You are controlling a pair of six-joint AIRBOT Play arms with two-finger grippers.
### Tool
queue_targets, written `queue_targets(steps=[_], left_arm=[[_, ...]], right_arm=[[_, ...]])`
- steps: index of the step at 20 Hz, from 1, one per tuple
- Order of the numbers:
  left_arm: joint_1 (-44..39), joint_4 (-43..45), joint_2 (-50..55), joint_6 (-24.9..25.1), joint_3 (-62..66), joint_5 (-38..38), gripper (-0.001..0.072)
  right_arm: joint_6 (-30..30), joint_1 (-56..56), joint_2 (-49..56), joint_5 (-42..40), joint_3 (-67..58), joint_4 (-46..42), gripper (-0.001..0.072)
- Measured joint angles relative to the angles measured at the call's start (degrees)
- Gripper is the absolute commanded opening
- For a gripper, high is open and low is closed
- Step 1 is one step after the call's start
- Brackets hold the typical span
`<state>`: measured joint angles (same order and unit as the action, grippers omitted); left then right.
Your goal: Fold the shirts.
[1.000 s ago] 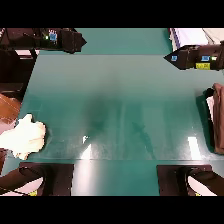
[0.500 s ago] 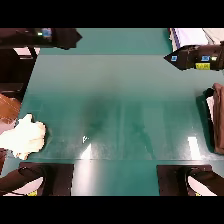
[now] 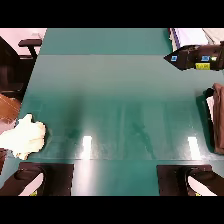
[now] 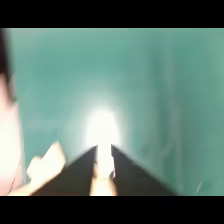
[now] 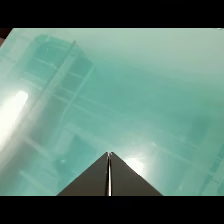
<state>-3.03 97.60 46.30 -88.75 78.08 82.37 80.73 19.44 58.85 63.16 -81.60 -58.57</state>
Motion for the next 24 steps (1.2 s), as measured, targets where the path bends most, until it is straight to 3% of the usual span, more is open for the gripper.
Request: queue_targets(steps=[3,7,11,12,13,14,15,20,24], left_arm=[[5.3,2.8,-3.2,-1.6,-14.2,-0.6,0.0710],[10.8,4.2,-4.6,-4.0,-32.3,-7.3,0.0709],[13.4,4.8,-5.0,-7.3,-41.9,-12.0,0.0707],[13.6,4.9,-5.0,-8.0,-42.9,-12.6,0.0627],[13.8,4.9,-5.0,-8.7,-43.7,-13.0,0.0366],[13.9,4.9,-5.1,-9.1,-44.2,-13.0,0.0159],[14.1,4.8,-5.1,-9.6,-44.7,-13.0,0.0030],[14.3,4.3,-5.1,-10.5,-41.1,-11.4,0.0025],[13.2,1.0,-6.4,-10.2,-23.5,-10.2,0.0023]], right_arm=[[0.0,0.0,0.0,0.0,0.0,0.0,0.0020],[0.0,0.0,0.0,0.5,0.0,0.0,0.0020],[0.0,0.0,0.0,0.8,0.0,0.0,0.0020],[0.0,0.0,0.0,0.8,0.0,0.0,0.0020],[0.0,0.0,0.0,0.9,0.0,0.0,0.0019],[0.0,0.0,0.0,0.9,0.0,0.0,0.0020],[0.0,0.0,0.0,0.9,0.0,0.0,0.0019],[0.0,0.0,0.0,0.8,-0.3,0.0,0.0019],[0.0,0.0,0.0,-0.4,-4.8,0.0,0.0019]])
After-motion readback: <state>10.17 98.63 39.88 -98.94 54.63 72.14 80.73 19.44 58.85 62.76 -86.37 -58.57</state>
